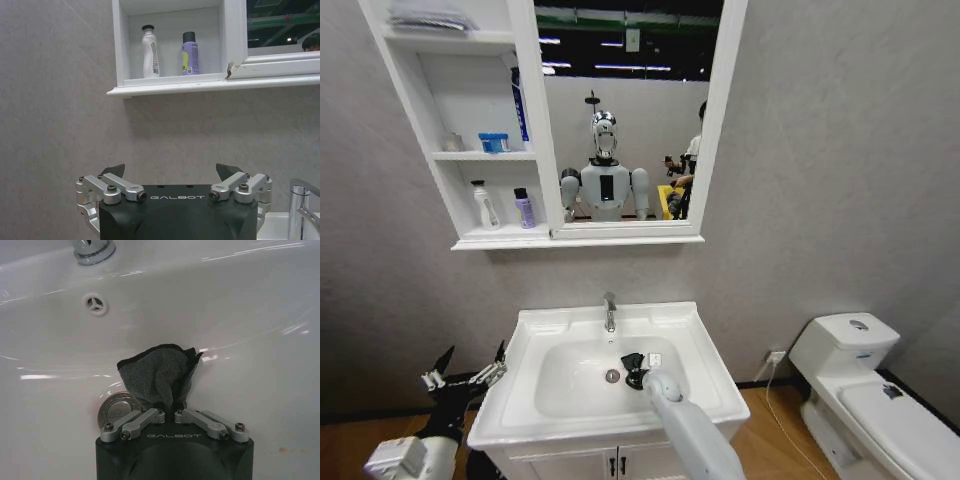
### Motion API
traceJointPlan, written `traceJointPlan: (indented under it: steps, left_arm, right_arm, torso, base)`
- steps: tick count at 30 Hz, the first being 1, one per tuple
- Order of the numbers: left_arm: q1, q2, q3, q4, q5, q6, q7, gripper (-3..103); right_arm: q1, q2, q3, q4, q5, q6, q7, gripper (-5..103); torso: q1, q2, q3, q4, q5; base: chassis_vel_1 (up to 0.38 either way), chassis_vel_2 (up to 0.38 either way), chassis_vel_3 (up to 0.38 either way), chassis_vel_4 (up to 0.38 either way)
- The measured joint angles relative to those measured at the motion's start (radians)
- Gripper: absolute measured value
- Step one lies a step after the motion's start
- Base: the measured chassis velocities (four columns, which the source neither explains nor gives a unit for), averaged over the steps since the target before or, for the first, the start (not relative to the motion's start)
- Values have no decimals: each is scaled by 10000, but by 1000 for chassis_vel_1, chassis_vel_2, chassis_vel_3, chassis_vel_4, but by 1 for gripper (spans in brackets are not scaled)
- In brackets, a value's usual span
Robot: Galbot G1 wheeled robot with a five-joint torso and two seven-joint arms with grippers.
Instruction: Move facial cleanser and shampoo from washbasin to cabinet, then wipe washbasin with towel.
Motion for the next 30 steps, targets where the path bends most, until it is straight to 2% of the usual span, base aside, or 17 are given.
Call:
traceJointPlan:
  steps: [11,22,30]
  left_arm:
    - [0,0,0,0,0,0,0,100]
    - [0,0,0,0,0,0,0,100]
    - [0,0,0,0,0,0,0,100]
  right_arm:
    - [256,781,91,-845,161,448,-333,4]
    - [245,780,123,-871,342,592,-195,4]
    - [191,335,234,-564,272,458,-77,4]
  torso:
    - [0,0,0,2,1]
    - [1,-1,1,4,4]
    - [3,0,2,6,6]
  base:
    - [0,0,0,0]
    - [0,0,0,0]
    - [0,0,0,0]
